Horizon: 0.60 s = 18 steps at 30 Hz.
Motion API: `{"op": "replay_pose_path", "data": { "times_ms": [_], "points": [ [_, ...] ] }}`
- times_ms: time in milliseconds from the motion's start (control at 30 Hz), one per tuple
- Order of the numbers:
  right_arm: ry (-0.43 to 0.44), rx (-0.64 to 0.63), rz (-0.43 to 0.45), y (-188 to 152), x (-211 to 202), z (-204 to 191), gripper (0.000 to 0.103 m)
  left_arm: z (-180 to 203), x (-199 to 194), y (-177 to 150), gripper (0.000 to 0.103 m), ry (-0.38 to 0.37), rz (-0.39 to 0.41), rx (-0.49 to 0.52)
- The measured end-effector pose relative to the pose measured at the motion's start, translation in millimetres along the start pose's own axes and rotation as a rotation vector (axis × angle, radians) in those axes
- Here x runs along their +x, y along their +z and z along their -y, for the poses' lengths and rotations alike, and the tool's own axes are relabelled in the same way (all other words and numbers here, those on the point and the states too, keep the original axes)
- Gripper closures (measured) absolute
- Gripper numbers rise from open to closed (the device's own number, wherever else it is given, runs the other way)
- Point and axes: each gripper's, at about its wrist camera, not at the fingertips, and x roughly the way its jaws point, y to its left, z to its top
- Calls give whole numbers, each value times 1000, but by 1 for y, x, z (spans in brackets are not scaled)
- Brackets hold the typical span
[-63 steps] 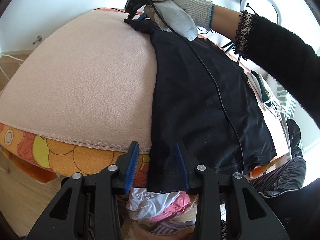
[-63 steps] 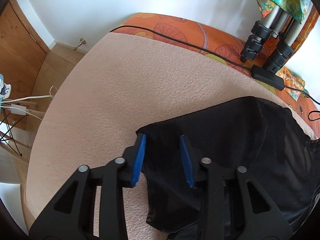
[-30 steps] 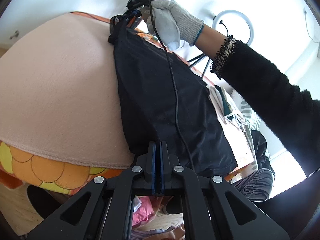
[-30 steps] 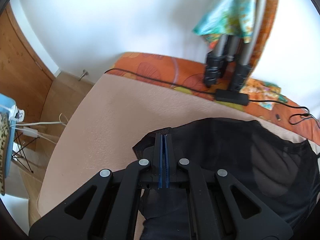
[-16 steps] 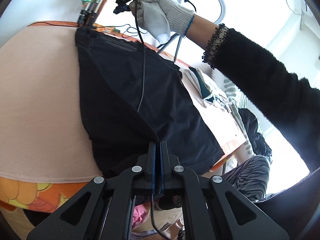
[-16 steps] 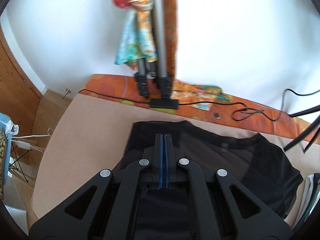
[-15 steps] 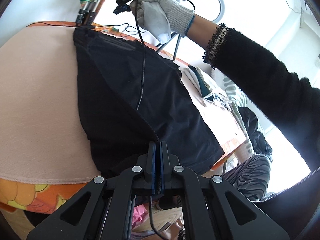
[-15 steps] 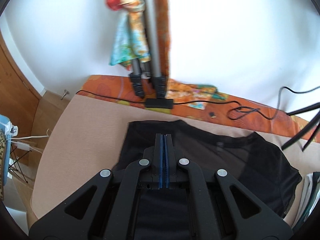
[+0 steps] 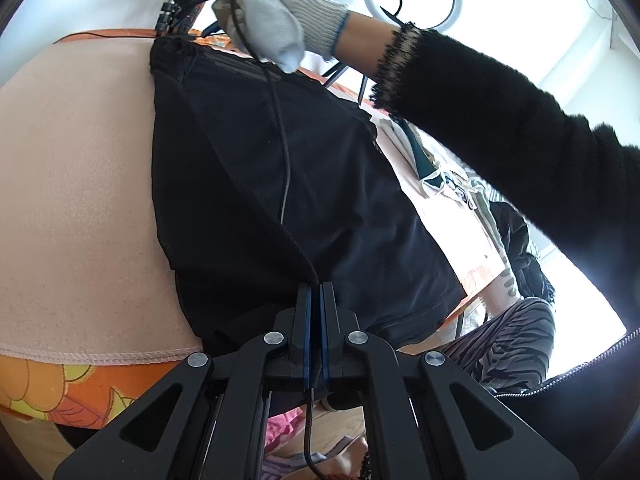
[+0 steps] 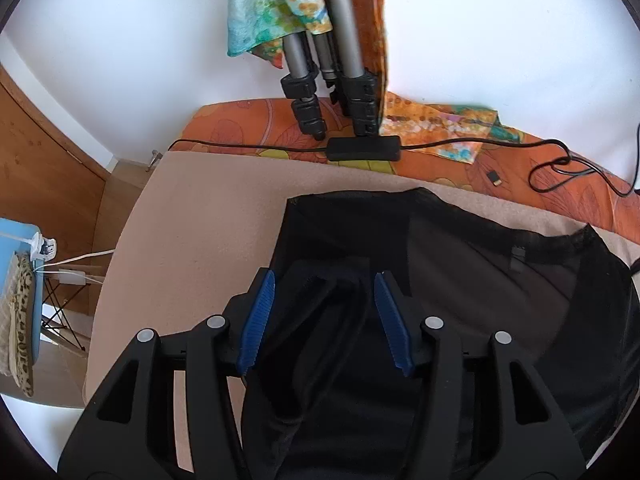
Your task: Fold small clothes
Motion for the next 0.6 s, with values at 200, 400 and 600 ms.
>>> {"op": "replay_pose_path", "data": {
  "times_ms": [200,400,600],
  "points": [
    [-67,-27,-47,6,33,-8,53,-7,-3,0,101,-6,-1,-13],
    [-68,-22,-35,5,35,4,99,-9,-5,-1,101,-8,-6,-16],
    [-101,-53,53,9,-4,21,100,-2,-5,1,101,-19,-1,4]
  ]
}}
